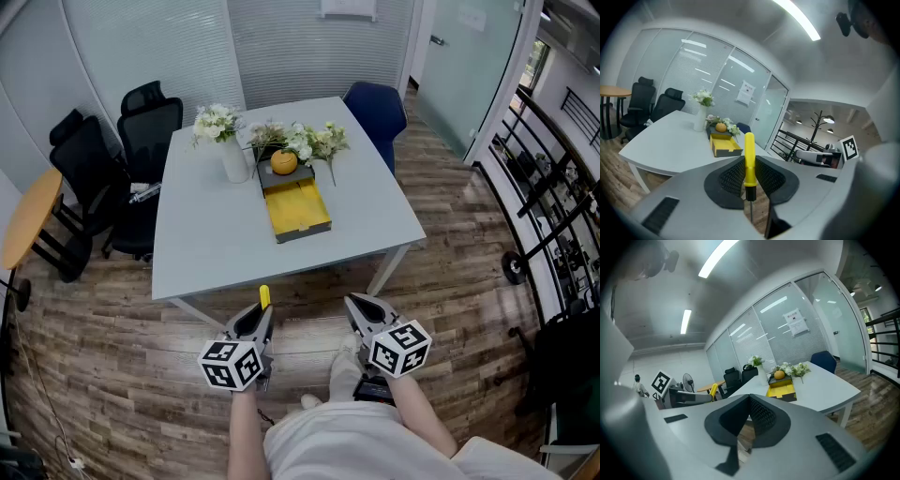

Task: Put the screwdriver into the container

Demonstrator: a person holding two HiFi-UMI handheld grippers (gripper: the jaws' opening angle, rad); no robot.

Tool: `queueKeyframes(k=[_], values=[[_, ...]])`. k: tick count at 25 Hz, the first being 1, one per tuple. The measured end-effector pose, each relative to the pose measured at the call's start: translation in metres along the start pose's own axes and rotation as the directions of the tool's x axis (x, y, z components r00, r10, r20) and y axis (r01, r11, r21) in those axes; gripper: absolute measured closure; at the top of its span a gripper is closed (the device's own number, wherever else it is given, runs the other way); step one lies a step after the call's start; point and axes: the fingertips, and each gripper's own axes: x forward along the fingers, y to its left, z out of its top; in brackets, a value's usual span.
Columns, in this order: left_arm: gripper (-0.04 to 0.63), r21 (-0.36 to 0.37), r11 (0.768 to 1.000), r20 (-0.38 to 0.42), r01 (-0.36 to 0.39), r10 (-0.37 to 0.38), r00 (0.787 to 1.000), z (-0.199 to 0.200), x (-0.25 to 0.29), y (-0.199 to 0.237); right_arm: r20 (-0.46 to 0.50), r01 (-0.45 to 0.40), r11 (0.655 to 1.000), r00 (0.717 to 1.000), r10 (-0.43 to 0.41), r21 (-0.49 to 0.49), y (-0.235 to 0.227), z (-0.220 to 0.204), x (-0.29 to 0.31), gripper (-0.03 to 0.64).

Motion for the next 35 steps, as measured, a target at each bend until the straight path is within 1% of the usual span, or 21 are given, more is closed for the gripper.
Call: queueKeyframes(k=[7, 12, 19, 26, 29, 35], values=[[0.528, -0.031, 1.0, 0.003, 0.003, -0.003, 1.0, -0.01, -0.011, -0.003, -0.003, -0.004, 1.0, 1.0, 0.004, -0.018, 0.011, -0.003, -0.013, 0.601], [0.528, -0.035, 0.999, 0.012, 0.011, -0.01, 1.0, -0.012, -0.019, -0.008, 0.001, 0.002, 1.0, 1.0, -0.002, -0.019, 0.013, -0.002, -0.025, 0.601], [0.528, -0.04, 0.999, 0.0, 0.005, -0.005, 1.0, -0.01, -0.015, -0.003, 0.001, 0.037, 0.999, 0.999, -0.037, -0.003, 0.003, -0.008, -0.033, 0.601], [0.528, -0.035, 0.999, -0.044, 0.028, -0.029, 0.999, -0.001, 0.036, 0.014, -0.003, 0.082, 0.996, 0.997, -0.082, 0.033, -0.04, -0.005, -0.003, 0.601], [0.528, -0.037, 0.999, -0.065, 0.032, -0.035, 0.997, 0.009, 0.062, 0.03, -0.01, 0.092, 0.994, 0.996, -0.091, 0.051, -0.06, 0.002, 0.025, 0.601], [0.528, -0.066, 0.998, -0.086, 0.02, -0.026, 0.996, 0.042, 0.125, 0.069, -0.045, 0.075, 0.996, 0.996, -0.073, 0.051, -0.1, 0.03, 0.097, 0.601]])
